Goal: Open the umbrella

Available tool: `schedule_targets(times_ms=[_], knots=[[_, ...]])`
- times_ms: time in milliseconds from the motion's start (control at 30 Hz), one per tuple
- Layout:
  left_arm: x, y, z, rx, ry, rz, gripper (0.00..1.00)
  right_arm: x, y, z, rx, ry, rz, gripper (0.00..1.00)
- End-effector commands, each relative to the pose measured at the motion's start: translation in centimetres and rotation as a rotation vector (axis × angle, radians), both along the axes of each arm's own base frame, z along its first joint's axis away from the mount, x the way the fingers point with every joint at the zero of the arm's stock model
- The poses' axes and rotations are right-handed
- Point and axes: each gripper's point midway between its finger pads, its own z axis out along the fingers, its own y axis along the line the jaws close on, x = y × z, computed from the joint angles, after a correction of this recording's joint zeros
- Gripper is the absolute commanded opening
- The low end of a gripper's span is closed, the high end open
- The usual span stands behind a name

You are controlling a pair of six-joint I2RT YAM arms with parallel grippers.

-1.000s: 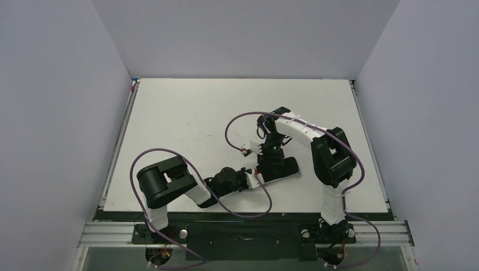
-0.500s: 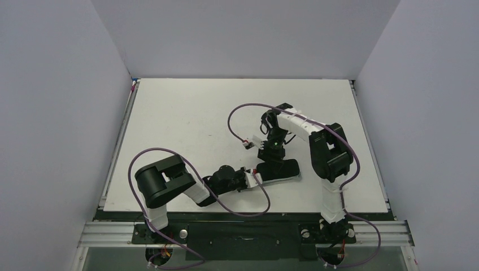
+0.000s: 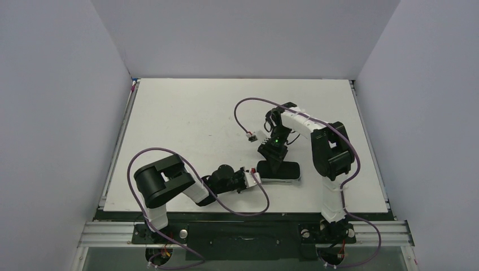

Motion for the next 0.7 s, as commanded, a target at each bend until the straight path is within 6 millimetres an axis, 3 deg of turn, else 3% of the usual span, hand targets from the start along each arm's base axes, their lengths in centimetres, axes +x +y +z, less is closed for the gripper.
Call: schedule_targets(times_ms=[0, 267, 467, 600, 667], knots=[[-4.2, -2.7, 3.3, -0.137, 0.054, -0.200, 0.00, 8.8, 3.6, -2.8, 0.107, -0.298, -0.188, 0.00], [-3.7, -2.6, 3.1, -0.134, 0.080, -0.161, 0.00, 10.6, 4.2, -3.1, 0.098, -0.344, -0.362, 0.00], [-1.7, -3.2, 3.7, -0.162, 0.072, -0.079, 0.00, 8.8, 5.6, -3.1, 0.127, -0.289, -0.439, 0.00], [-0.3, -0.1, 4.0, -0.170, 0.102, 0.033, 0.02, 8.1, 4.3, -3.3, 0.106, -0.292, -0.405, 0.00], [0.4, 2.3, 3.9, -0.160, 0.132, 0.087, 0.13, 7.7, 3.7, -3.3, 0.101, -0.298, -0.359, 0.00]])
